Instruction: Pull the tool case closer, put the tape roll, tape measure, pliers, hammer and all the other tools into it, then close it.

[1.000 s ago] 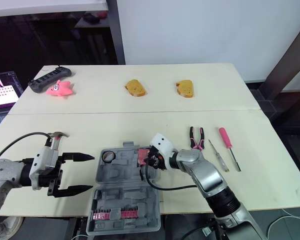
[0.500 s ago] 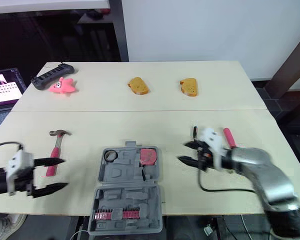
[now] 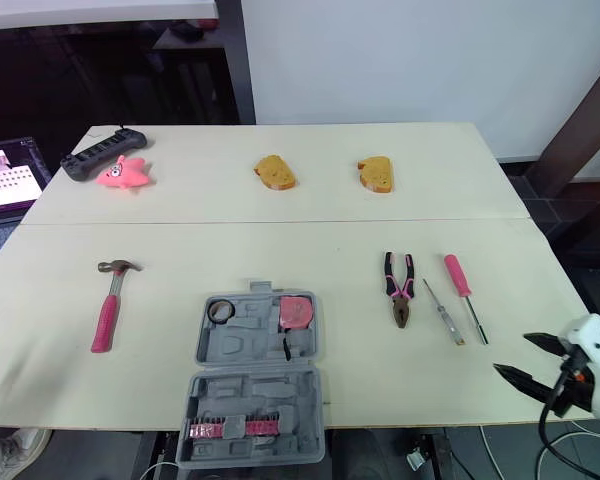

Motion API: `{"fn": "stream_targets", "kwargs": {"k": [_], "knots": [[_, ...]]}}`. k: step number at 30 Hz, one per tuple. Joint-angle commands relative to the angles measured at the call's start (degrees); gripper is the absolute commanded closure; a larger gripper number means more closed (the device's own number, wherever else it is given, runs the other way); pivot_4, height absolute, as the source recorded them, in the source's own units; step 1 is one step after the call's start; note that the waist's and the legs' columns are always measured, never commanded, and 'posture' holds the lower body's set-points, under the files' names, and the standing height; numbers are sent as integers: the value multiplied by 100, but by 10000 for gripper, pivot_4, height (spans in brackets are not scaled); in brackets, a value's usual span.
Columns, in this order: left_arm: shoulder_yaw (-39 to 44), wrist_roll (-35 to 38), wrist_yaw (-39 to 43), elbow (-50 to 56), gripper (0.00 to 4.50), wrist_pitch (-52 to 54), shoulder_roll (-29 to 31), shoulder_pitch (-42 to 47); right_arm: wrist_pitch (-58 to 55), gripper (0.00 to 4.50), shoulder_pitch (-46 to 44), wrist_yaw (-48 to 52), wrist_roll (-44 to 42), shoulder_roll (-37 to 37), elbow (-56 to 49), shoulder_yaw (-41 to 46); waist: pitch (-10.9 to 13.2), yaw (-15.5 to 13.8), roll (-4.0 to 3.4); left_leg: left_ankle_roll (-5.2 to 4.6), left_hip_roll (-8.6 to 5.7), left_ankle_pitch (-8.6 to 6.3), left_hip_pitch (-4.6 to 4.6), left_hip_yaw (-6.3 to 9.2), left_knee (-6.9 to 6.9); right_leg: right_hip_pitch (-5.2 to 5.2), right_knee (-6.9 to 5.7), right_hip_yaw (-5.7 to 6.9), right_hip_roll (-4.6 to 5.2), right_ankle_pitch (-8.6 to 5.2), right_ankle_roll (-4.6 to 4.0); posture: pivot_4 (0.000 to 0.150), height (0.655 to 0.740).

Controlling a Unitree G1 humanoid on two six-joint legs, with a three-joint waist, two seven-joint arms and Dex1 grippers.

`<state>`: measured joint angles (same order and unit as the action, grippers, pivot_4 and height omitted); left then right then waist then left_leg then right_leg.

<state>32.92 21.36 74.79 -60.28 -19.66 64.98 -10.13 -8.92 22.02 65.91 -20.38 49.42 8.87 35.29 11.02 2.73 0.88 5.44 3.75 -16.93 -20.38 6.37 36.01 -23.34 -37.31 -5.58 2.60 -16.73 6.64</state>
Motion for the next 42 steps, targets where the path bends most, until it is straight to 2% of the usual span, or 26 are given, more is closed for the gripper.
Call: {"fn": "stream_targets", "kwargs": {"k": [1,10,14,17,20,23,25,27,31,38,42], "knots": [[75,-3,37,-92,0,-195,32,107,395,303,14,-31,31,-79,195,32,0,-2,0,0,0,0,0,0,0,0,-1,0,-1,0,0,1500,7400],[-128,-129,45,-21,0,-191,-65,477,224,303,-35,-167,-121,-126,-135,-173,-1,-8,-4,5,0,3,0,1,-2,1,-4,0,-1,1,1,1500,7400],[-264,-48,165,723,0,-74,-358,486,-547,303,255,-499,-534,-335,-1528,-245,-2,-15,-14,5,0,3,1,1,-3,2,-6,0,-1,1,2,1500,7400],[-370,60,160,1778,0,134,-720,244,-1450,303,297,-1171,-1004,-659,-2790,-417,-4,-16,-12,12,1,6,0,1,0,3,-9,-1,-1,2,2,1500,7400],[-526,286,3,3351,0,726,-1113,-140,-2395,303,67,-2294,-1317,-1130,-3827,-712,-5,-16,-6,15,4,7,0,2,-1,4,-9,-1,-2,2,2,1500,7400],[-762,561,-232,4970,0,1410,-1433,-449,-3206,303,-210,-3646,-1229,-1776,-4706,-1254,-6,-31,-3,17,4,9,-1,2,1,4,-9,-2,-1,3,2,1500,7400],[-835,638,-307,5567,0,1696,-1505,-558,-3536,303,-360,-4309,-1025,-2128,-5084,-1646,-5,-41,-5,18,3,9,-2,5,2,4,-10,-2,0,3,1,1500,7400],[-937,653,-307,6034,0,1815,-1548,-639,-3872,303,-574,-5152,-646,-2586,-5182,-2050,-6,-34,-3,18,3,9,-2,6,0,3,-9,-2,-1,3,0,1500,7400],[-1215,746,-51,6897,0,2000,-1534,-897,-3819,303,-775,-6228,206,-3295,-4920,-2805,-6,-17,-6,18,1,9,-4,5,1,1,-3,-5,0,2,-1,1500,7400],[-1486,789,-43,7334,0,2301,-1513,-603,-3435,303,-1296,-6932,772,-4090,-4003,-2975,-5,-13,-6,17,2,9,-7,5,2,-5,-4,-5,-2,6,-6,1500,7400],[-1636,705,-1,7469,0,2308,-1513,-640,-3336,303,-1576,-7054,966,-4236,-3451,-2889,-4,-12,-9,17,2,9,-9,5,-6,-8,-2,-6,-2,5,-5,1500,7400]]}}
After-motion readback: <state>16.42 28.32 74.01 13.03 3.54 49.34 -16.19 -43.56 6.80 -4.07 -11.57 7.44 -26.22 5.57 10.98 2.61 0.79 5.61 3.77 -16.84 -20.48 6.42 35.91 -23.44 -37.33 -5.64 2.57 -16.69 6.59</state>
